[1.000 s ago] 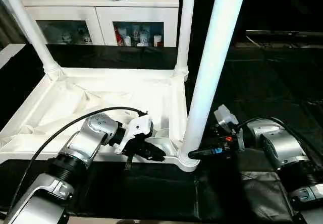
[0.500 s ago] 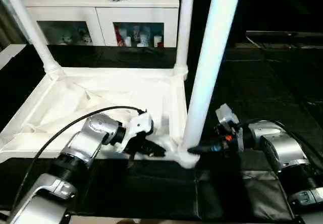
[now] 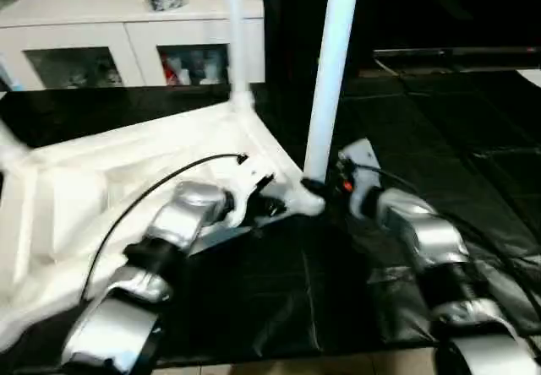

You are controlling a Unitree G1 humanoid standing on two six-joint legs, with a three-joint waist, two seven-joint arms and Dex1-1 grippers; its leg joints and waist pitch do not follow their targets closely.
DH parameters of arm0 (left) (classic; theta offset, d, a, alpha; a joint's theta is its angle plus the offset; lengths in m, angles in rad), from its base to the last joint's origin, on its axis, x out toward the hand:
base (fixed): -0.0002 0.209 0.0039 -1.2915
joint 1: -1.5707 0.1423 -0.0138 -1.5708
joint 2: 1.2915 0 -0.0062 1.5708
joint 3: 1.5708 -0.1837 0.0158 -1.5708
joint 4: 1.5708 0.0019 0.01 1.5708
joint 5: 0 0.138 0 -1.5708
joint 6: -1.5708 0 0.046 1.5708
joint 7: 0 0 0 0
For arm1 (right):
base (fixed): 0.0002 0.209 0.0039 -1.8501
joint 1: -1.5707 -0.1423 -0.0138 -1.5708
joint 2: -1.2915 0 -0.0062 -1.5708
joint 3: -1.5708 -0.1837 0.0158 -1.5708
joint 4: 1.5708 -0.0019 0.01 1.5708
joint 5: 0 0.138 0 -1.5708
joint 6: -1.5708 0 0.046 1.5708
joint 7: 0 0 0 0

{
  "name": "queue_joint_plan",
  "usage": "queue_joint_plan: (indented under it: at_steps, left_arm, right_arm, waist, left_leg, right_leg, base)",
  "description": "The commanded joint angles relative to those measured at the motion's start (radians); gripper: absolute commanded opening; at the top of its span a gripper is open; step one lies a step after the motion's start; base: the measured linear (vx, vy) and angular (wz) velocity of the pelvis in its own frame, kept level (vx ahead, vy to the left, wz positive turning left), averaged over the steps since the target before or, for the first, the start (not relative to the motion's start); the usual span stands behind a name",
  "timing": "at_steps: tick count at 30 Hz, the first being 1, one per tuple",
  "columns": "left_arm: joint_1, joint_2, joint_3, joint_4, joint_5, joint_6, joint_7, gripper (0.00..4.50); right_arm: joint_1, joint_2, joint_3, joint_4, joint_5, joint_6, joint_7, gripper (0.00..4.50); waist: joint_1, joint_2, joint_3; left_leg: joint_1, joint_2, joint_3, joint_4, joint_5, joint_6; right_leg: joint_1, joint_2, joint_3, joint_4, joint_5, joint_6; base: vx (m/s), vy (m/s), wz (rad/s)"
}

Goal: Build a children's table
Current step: Rotate leg to tighten

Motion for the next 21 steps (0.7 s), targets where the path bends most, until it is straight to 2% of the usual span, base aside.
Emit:
queue_joint_plan:
  at_steps: [1,2,3,5,6,7,9,11,12,15,16,18,21]
  left_arm:
    - [-0.041,-0.057,-0.013,-0.024,-0.017,-0.008,0.007,0.00]
    - [-0.040,-0.056,-0.014,-0.025,-0.017,-0.008,0.005,0.00]
    - [-0.040,-0.055,-0.014,-0.024,-0.017,-0.010,0.003,0.00]
    - [-0.034,-0.043,-0.019,-0.023,-0.016,-0.023,-0.020,0.00]
    - [-0.029,-0.036,-0.022,-0.028,-0.017,-0.030,-0.034,0.00]
    - [-0.022,-0.026,-0.028,-0.035,-0.018,-0.040,-0.055,0.00]
    - [-0.010,-0.009,-0.034,-0.044,-0.015,-0.046,-0.084,0.00]
    - [0.000,0.011,-0.040,-0.050,-0.013,-0.058,-0.114,0.00]
    - [0.008,0.028,-0.046,-0.055,-0.012,-0.069,-0.142,0.00]
    - [0.024,0.059,-0.062,-0.072,-0.015,-0.101,-0.218,0.00]
    - [0.032,0.075,-0.069,-0.079,-0.016,-0.113,-0.252,0.00]
    - [0.040,0.091,-0.075,-0.086,-0.020,-0.128,-0.291,0.00]
    - [0.059,0.133,-0.092,-0.112,-0.038,-0.155,-0.395,0.00]
  right_arm:
    - [0.000,0.080,0.079,0.024,0.015,-0.002,0.054,1.93]
    - [0.001,0.081,0.077,0.024,0.018,-0.005,0.058,2.49]
    - [0.002,0.086,0.070,0.024,0.026,-0.004,0.058,2.63]
    - [0.013,0.086,0.066,0.008,0.038,0.004,0.074,2.69]
    - [0.018,0.081,0.066,-0.001,0.042,0.001,0.084,2.98]
    - [0.025,0.073,0.068,-0.011,0.047,-0.001,0.102,3.07]
    - [0.037,0.052,0.073,-0.030,0.054,-0.005,0.138,3.10]
    - [0.047,0.026,0.077,-0.040,0.058,-0.010,0.177,3.27]
    - [0.053,0.005,0.076,-0.043,0.064,-0.017,0.210,3.53]
    - [0.065,-0.035,0.073,-0.050,0.073,-0.035,0.277,3.58]
    - [0.072,-0.058,0.074,-0.055,0.079,-0.048,0.318,3.74]
    - [0.077,-0.083,0.076,-0.058,0.081,-0.064,0.357,3.96]
    - [0.081,-0.150,0.093,-0.052,0.067,-0.115,0.455,3.99]
  waist:
    - [0.005,-0.013,-0.063]
    - [0.006,-0.013,-0.064]
    - [0.007,-0.012,-0.065]
    - [0.008,-0.012,-0.066]
    - [0.009,-0.012,-0.066]
    - [0.011,-0.009,-0.068]
    - [0.012,-0.009,-0.070]
    - [0.013,-0.009,-0.071]
    - [0.015,-0.008,-0.073]
    - [0.017,-0.008,-0.075]
    - [0.022,-0.010,-0.078]
    - [0.031,-0.008,-0.077]
    - [0.044,-0.007,-0.075]
  left_leg:
    - [0.000,0.001,-0.002,-0.078,-0.340,0.037]
    - [-0.001,0.002,-0.001,-0.079,-0.334,0.040]
    - [-0.002,0.003,0.001,-0.079,-0.316,0.045]
    - [-0.003,0.003,0.003,-0.079,-0.305,0.048]
    - [-0.006,0.004,0.002,-0.080,-0.292,0.050]
    - [-0.003,0.005,0.004,-0.079,-0.280,0.052]
    - [-0.008,0.007,0.003,-0.078,-0.248,0.057]
    - [-0.008,0.008,0.005,-0.076,-0.233,0.065]
    - [-0.005,0.008,0.007,-0.073,-0.219,0.072]
    - [-0.008,0.009,0.008,-0.070,-0.174,0.093]
    - [-0.007,0.010,0.010,-0.068,-0.159,0.101]
    - [-0.007,0.013,0.012,-0.066,-0.145,0.111]
    - [0.000,0.016,0.014,-0.068,-0.177,0.100]
  right_leg:
    - [0.043,-0.029,0.021,-0.089,-0.499,-0.121]
    - [0.044,-0.029,0.023,-0.087,-0.481,-0.130]
    - [0.046,-0.028,0.027,-0.080,-0.428,-0.153]
    - [0.047,-0.028,0.029,-0.076,-0.400,-0.168]
    - [0.051,-0.028,0.029,-0.073,-0.382,-0.175]
    - [0.050,-0.029,0.031,-0.072,-0.363,-0.183]
    - [0.056,-0.030,0.033,-0.064,-0.307,-0.200]
    - [0.057,-0.031,0.034,-0.061,-0.271,-0.212]
    - [0.056,-0.030,0.035,-0.058,-0.242,-0.225]
    - [0.061,-0.030,0.034,-0.049,-0.171,-0.256]
    - [0.062,-0.030,0.034,-0.046,-0.148,-0.266]
    - [0.061,-0.029,0.034,-0.042,-0.131,-0.276]
    - [0.055,-0.030,0.035,-0.045,-0.172,-0.274]
  base:
    - [0.000,0.000,0.00]
    - [0.000,0.000,0.00]
    - [0.000,0.000,0.00]
    - [0.000,0.000,0.00]
    - [0.000,0.000,0.00]
    - [0.000,0.000,0.00]
    - [0.000,0.000,0.00]
    - [0.000,0.000,0.00]
    - [0.000,0.000,0.00]
    - [0.000,0.000,0.00]
    - [0.000,0.000,0.00]
    - [0.000,0.000,0.00]
    - [0.000,0.000,0.00]
